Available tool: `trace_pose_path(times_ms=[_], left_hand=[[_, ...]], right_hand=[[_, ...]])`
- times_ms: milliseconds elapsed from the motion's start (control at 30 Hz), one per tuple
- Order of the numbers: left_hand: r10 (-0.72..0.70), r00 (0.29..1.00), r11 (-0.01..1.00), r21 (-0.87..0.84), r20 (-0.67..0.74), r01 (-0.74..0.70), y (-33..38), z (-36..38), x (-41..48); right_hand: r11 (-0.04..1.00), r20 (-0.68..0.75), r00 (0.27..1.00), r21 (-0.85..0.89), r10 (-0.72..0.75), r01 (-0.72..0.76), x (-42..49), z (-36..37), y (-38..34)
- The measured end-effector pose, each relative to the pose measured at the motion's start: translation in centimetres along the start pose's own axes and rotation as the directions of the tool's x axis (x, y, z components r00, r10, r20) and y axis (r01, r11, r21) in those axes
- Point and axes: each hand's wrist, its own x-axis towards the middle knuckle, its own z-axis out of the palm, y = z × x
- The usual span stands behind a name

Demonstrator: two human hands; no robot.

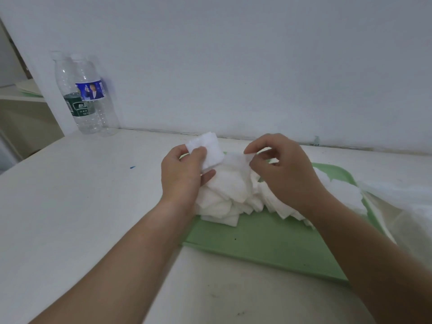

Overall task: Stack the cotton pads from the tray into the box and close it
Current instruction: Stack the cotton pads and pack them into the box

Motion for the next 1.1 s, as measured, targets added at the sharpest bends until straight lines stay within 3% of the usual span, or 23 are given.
trace_pose_path(times_ms=[167, 367, 500, 633, 867, 1100], left_hand=[[0.192, 0.975, 0.981, 0.062, -0.115, -0.185, 0.3, -0.2, -0.1], [0.362, 0.931, 0.922, 0.161, -0.043, -0.351, 0.3, 0.1, -0.6], [0.297, 0.955, 0.941, 0.168, 0.004, -0.293, 0.3, 0.0, -0.6], [0.186, 0.973, 0.969, 0.138, 0.137, -0.205, 0.5, 0.3, -1.0], [0.176, 0.920, 0.963, 0.130, 0.349, -0.234, 0.3, 0.8, -2.0], [0.083, 0.925, 0.985, 0.108, 0.371, -0.132, 0.0, 0.9, -2.2]], right_hand=[[0.979, -0.040, 0.998, 0.200, 0.039, -0.030, 0.2, -0.9, -0.3], [0.983, -0.039, 0.988, 0.099, -0.149, 0.153, 0.4, -2.2, -2.5], [0.974, -0.055, 0.988, 0.163, -0.147, 0.154, 0.7, -3.0, -3.2], [0.974, -0.017, 1.000, 0.225, -0.006, 0.010, 0.7, -3.1, -3.0], [0.876, 0.053, 0.979, 0.438, 0.198, -0.201, 0.7, -2.8, -2.8], [0.785, 0.039, 0.951, 0.554, 0.308, -0.277, 0.7, -1.8, -2.4]])
